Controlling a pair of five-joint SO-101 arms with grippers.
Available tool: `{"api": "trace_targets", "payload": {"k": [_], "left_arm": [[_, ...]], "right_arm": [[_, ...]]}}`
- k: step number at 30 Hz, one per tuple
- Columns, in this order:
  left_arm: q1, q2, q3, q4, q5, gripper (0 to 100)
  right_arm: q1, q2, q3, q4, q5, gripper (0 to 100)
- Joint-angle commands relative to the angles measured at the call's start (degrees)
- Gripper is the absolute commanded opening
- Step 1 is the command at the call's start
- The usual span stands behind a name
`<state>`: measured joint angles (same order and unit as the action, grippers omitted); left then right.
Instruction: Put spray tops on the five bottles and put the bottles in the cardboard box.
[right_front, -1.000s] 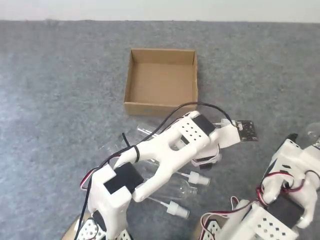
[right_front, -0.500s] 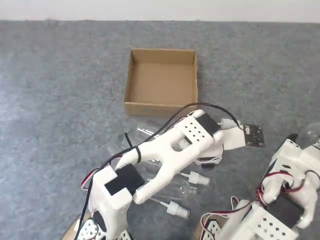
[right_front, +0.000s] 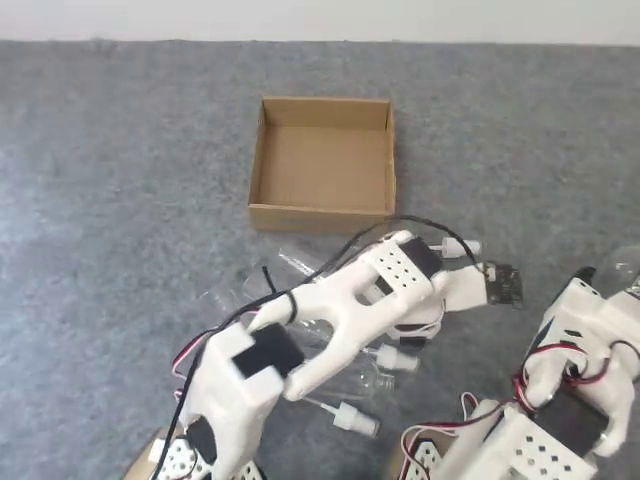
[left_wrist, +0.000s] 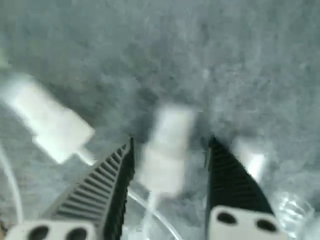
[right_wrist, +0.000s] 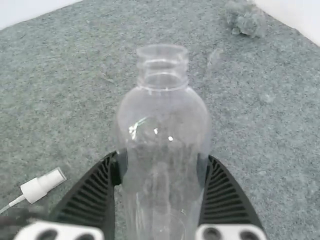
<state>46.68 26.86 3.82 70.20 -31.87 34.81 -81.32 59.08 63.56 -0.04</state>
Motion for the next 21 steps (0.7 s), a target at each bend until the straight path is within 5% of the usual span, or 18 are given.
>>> {"api": "trace_targets", "payload": {"k": [1, 15, 21], "left_arm": [[0.18, 2.02, -7.6, 3.78, -1.14, 20], [0.09, 3.78, -13.23, 11.6, -0.97, 6], [0.09, 3.78, -17.54, 16.7, 4.92, 5]], "right_arm": [[-0.48, -1.19, -0.44, -0.84, 0.09, 6.9], [-0.48, -1.19, -0.35, -0.84, 0.09, 6.9], [-0.48, -1.19, -0.35, -0.84, 0.09, 6.7]]}}
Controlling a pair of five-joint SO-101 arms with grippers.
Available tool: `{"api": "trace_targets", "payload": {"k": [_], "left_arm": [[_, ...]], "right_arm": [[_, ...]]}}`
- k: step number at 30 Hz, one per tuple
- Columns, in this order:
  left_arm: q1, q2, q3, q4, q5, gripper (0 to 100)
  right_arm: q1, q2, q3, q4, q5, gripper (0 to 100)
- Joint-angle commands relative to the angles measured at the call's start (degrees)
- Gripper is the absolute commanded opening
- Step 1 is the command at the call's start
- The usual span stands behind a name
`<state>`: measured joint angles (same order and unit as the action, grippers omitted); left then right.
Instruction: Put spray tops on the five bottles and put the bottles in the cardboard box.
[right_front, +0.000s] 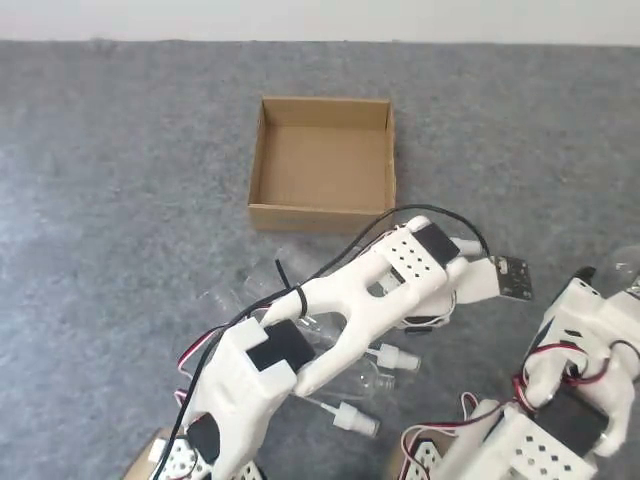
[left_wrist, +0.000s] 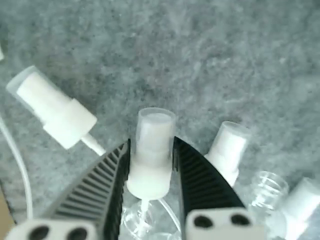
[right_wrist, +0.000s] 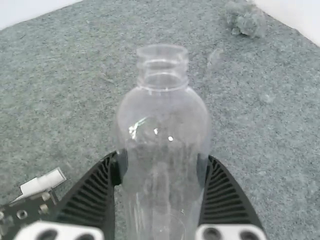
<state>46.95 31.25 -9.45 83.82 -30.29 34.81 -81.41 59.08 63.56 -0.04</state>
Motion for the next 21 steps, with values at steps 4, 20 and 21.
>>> {"api": "trace_targets", "payload": {"k": [4, 20, 21], "left_arm": [[-0.26, -0.62, -4.26, 3.87, 4.75, 5], [-8.79, -14.33, -5.14, 5.63, 12.13, 5], [-8.88, -14.86, -5.41, 5.63, 12.84, 5]], "right_arm": [[-0.48, -1.1, -0.35, -0.84, 0.09, 6.7], [-0.57, -1.1, -0.35, -0.84, 0.09, 6.5], [-0.57, -1.1, -0.35, -0.84, 0.09, 6.5]]}}
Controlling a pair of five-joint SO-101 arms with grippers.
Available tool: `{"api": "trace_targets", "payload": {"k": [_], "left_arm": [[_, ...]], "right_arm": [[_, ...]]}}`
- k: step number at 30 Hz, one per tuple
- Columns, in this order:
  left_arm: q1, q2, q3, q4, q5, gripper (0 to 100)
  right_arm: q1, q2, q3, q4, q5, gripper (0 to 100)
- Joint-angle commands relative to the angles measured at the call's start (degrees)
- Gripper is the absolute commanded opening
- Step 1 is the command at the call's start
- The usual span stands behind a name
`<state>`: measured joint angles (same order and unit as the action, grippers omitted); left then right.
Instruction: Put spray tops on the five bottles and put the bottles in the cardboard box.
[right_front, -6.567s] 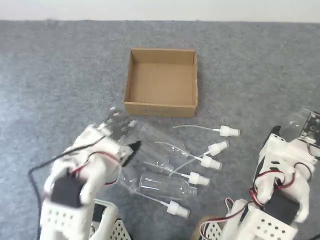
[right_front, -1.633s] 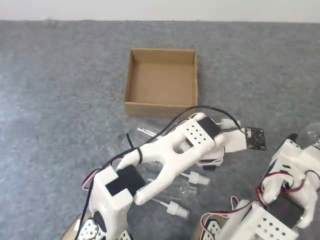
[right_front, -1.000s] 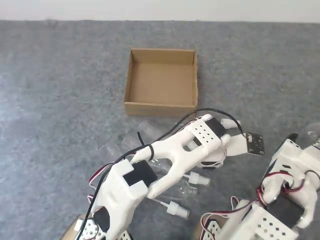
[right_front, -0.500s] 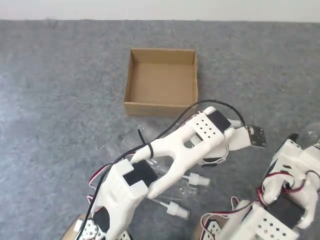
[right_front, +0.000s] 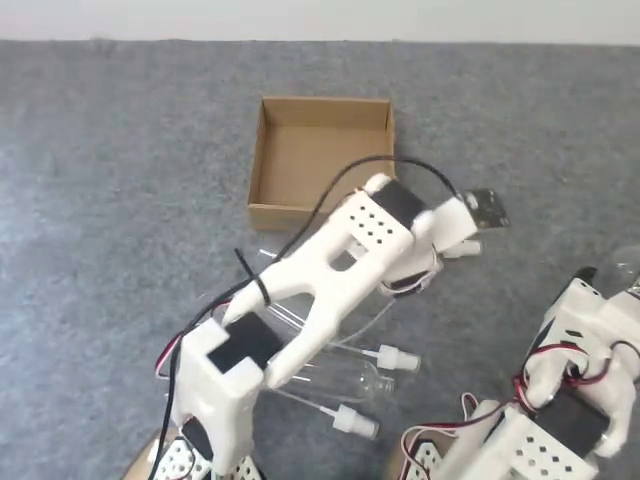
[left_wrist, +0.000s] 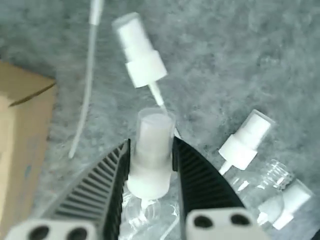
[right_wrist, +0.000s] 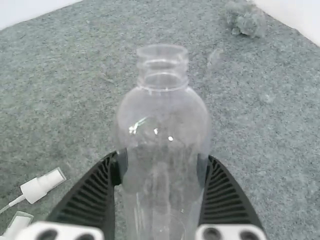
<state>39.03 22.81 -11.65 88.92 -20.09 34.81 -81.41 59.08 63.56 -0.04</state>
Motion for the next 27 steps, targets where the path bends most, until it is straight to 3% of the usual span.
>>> {"api": "trace_targets", "payload": {"k": [1, 27], "left_arm": [[-1.05, -7.12, -3.3, 0.35, 3.34, 5], [-3.34, -34.29, -3.21, -8.97, 17.58, 5]], "right_arm": [[-0.57, -1.1, -0.35, -0.84, 0.09, 6.5], [-5.14, -1.1, -0.44, -1.36, 0.09, 6.5]]}}
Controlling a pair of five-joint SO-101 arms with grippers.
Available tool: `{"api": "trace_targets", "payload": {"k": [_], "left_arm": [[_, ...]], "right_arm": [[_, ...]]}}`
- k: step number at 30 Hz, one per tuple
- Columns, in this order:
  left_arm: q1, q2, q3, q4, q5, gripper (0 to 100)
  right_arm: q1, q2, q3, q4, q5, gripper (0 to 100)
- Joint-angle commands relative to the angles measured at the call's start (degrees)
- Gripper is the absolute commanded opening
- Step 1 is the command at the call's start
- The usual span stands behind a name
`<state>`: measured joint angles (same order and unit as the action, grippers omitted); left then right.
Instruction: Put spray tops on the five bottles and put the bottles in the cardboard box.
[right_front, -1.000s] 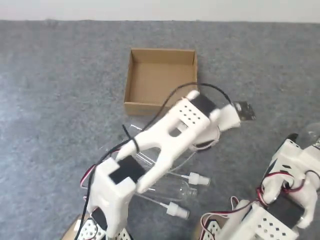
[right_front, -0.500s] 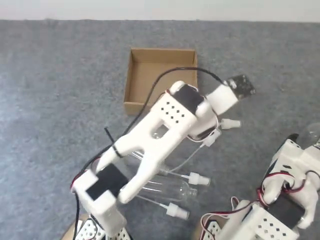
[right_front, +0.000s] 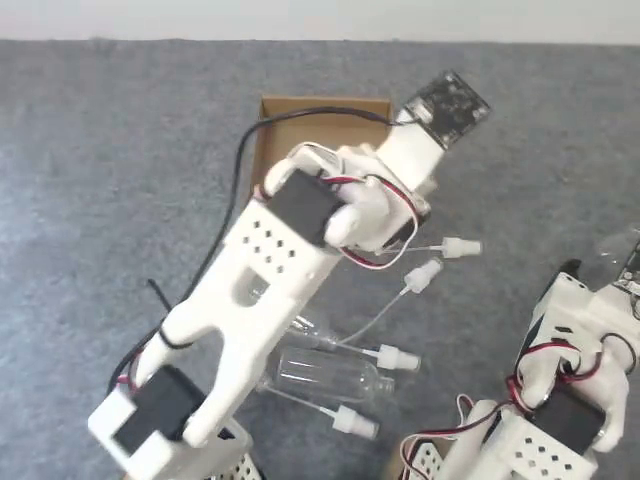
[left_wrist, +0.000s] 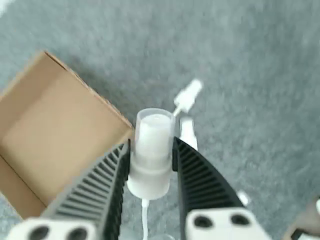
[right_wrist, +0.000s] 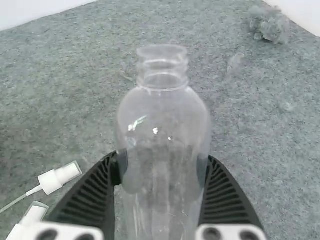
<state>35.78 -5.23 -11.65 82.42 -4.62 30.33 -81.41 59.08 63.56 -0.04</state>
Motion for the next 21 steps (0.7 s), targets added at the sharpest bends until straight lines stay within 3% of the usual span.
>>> {"api": "trace_targets", "payload": {"k": [1, 9, 21], "left_arm": [[-0.09, -6.95, -3.21, -2.81, 2.55, 5], [-0.18, -14.68, -3.21, -4.92, 4.48, 4], [-8.88, -23.91, -2.95, -7.65, 11.96, 1]], "right_arm": [[-1.27, -1.1, -0.44, -1.36, 0.09, 6.5], [-8.75, -1.1, -0.44, -1.8, 0.09, 6.5], [-22.29, -1.1, -0.44, -3.91, 0.09, 6.5]]}}
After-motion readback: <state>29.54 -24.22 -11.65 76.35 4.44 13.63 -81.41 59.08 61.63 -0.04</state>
